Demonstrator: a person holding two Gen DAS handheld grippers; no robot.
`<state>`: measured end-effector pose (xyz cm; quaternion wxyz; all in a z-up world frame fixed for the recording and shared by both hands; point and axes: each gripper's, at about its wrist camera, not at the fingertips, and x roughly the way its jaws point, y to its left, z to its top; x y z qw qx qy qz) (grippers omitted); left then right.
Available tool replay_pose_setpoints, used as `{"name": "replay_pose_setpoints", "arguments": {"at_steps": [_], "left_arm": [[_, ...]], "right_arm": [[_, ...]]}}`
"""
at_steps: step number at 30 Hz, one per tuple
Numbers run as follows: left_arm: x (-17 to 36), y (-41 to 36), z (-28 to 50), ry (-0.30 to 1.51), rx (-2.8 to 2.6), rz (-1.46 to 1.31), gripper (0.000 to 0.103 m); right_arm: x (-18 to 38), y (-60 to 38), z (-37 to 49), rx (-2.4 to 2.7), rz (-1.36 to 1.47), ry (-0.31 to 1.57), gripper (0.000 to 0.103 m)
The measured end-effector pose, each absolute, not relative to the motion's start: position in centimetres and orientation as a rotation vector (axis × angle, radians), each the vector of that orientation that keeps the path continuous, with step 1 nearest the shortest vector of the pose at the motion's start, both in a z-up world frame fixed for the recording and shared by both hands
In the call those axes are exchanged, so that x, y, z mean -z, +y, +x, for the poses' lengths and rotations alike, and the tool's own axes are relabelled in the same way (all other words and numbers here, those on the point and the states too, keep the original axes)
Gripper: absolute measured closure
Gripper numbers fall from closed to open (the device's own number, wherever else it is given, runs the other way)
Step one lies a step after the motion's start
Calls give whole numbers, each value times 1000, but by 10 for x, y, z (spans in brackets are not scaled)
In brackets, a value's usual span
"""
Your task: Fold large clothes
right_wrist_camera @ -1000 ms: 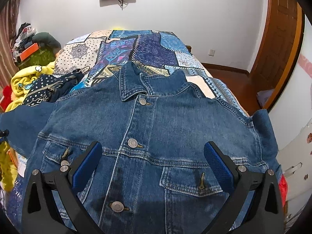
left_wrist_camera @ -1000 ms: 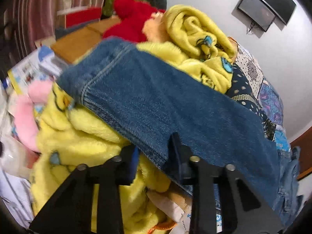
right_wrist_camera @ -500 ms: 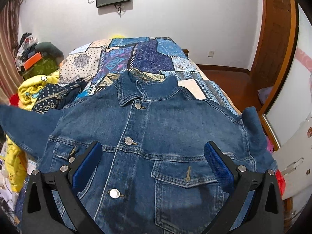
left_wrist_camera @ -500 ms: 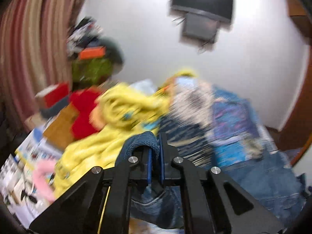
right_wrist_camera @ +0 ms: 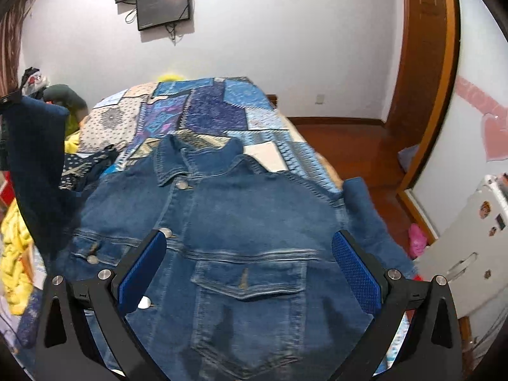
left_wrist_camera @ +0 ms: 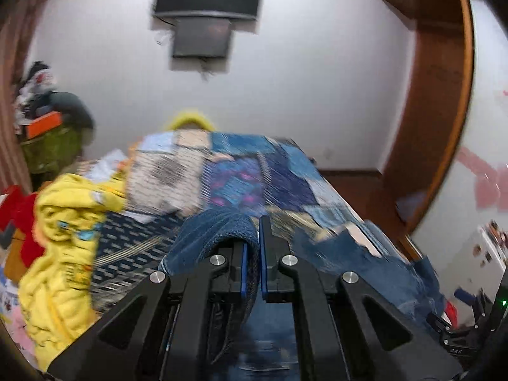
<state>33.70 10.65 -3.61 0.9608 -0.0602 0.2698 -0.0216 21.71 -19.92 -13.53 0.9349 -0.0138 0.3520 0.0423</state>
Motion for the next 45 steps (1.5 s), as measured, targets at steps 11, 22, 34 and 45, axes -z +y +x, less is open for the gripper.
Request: {"name": "replay_pose_setpoints", "arguments": {"at_steps": [11,22,34,45], "left_arm": [[142,-22,358,830,158,18,99],[198,-56,339,1027,299,43,86],[152,13,283,945,301,-1,41],[168,145,268,945,-40,-23,37]], "right_arm": [[148,-221,206,-99,-22,759,0],[160,-211,207,-154,-77,809,0],[143,-154,203,-345,-195,746,0],[166,-58,219,-594,-339,774,0]]}}
